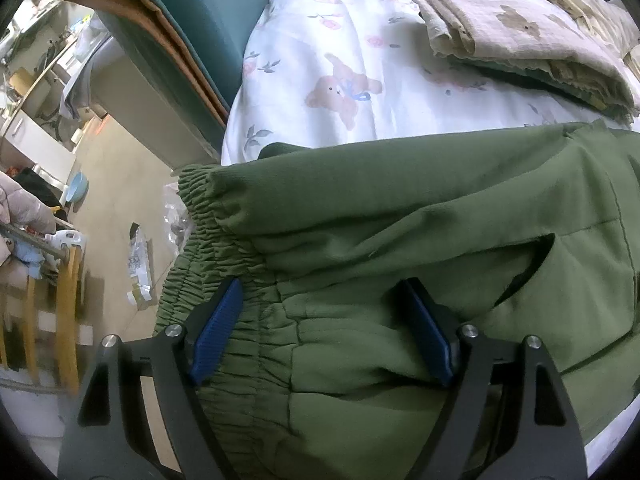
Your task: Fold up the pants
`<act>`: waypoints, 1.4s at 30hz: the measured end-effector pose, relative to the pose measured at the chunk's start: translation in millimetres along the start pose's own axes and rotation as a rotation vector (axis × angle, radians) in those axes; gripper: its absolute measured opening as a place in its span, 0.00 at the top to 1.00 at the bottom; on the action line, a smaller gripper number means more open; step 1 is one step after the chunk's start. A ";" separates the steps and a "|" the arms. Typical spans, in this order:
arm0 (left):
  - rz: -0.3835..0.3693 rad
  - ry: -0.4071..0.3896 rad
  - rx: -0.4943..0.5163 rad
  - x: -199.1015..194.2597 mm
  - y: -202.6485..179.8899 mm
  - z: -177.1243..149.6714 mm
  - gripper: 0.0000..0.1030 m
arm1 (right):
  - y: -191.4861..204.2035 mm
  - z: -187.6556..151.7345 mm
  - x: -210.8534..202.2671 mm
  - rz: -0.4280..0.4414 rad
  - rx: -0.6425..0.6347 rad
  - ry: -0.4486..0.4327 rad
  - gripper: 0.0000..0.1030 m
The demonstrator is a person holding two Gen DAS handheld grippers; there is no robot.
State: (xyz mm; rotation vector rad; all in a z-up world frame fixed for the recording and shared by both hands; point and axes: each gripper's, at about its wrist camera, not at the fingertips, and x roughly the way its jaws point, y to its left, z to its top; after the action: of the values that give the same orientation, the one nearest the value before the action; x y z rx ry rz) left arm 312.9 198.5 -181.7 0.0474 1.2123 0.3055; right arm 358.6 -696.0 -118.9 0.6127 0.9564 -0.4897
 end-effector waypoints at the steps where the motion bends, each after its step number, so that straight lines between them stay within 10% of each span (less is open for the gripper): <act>1: 0.000 0.000 0.001 0.0 0.6 0.1 0.24 | 1.8 0.5 5.4 0.003 -0.006 0.007 0.49; 6: 0.013 0.002 0.001 -0.1 -2.3 0.6 0.24 | 43.8 2.9 13.0 0.011 -0.149 -0.009 0.99; 15: 0.008 0.000 0.006 -0.9 -2.5 0.3 0.24 | 81.5 7.3 -70.0 0.036 -0.269 -0.279 1.00; 26: 0.010 -0.001 0.011 0.4 -2.9 -0.6 0.24 | 7.8 -16.2 35.7 -0.291 -0.153 0.044 0.89; 31: 0.012 -0.006 0.014 0.1 -3.7 -0.2 0.23 | 42.2 -26.0 -16.7 -0.084 -0.218 -0.170 0.89; 34: 0.009 -0.002 0.015 0.3 -4.2 0.4 0.23 | 94.3 -54.8 -9.0 0.232 -0.414 -0.017 0.89; 36: 0.008 0.003 0.013 0.2 -3.6 0.9 0.23 | 126.5 -83.3 19.9 0.264 -0.559 0.138 0.90; 39: 0.003 0.016 0.015 -2.2 -1.9 1.9 0.23 | 143.8 -106.5 57.7 0.026 -0.696 0.171 0.98; 42: -0.026 0.015 -0.018 -14.9 6.6 1.1 0.23 | 133.6 -83.2 55.3 -0.234 -0.563 0.039 0.96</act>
State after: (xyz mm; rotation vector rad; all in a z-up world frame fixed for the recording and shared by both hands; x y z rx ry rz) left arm 307.8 201.1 -166.4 0.0131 1.2244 0.2943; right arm 420.5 -548.9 -167.6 0.0015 1.1489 -0.3898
